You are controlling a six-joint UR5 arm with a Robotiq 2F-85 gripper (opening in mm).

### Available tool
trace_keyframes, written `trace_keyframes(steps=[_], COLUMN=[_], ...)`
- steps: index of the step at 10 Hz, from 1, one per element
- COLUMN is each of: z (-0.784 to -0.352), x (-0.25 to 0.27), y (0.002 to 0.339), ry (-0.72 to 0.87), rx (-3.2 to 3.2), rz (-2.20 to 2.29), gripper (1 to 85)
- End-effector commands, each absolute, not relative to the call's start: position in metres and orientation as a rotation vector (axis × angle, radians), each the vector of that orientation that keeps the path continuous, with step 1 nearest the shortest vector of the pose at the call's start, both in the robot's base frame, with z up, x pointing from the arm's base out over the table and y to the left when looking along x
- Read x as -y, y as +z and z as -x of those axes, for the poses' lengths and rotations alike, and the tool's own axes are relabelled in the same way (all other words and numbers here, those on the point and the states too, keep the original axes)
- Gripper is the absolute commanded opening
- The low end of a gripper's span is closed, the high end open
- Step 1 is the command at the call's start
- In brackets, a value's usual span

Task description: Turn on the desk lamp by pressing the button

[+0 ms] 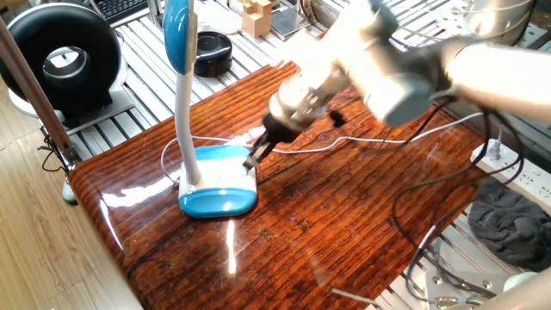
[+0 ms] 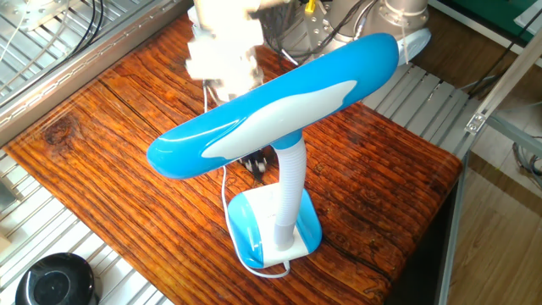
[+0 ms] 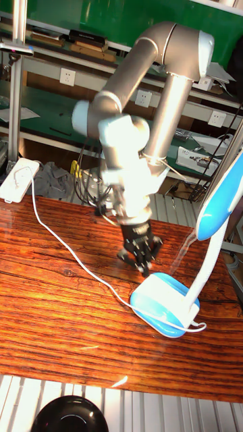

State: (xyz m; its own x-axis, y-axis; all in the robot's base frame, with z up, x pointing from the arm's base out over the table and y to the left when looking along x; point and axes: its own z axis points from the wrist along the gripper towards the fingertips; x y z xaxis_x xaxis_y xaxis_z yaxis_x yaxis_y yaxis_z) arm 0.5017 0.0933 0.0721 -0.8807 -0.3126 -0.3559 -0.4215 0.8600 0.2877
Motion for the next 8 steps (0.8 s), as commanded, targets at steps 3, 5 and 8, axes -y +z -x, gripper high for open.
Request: trace_keyframes(steps=[3,5,8], z=[-0.478,-0.475,-0.469], x=[-0.049,-0.037,-0.01], y=[0.088,0.08,0.076], ry=[0.316,0.256,0.108], rx=[-2.923,-3.014,-3.074], rz=[0.466,0.252,-0.084], gripper=[1.0,1.0,1.0])
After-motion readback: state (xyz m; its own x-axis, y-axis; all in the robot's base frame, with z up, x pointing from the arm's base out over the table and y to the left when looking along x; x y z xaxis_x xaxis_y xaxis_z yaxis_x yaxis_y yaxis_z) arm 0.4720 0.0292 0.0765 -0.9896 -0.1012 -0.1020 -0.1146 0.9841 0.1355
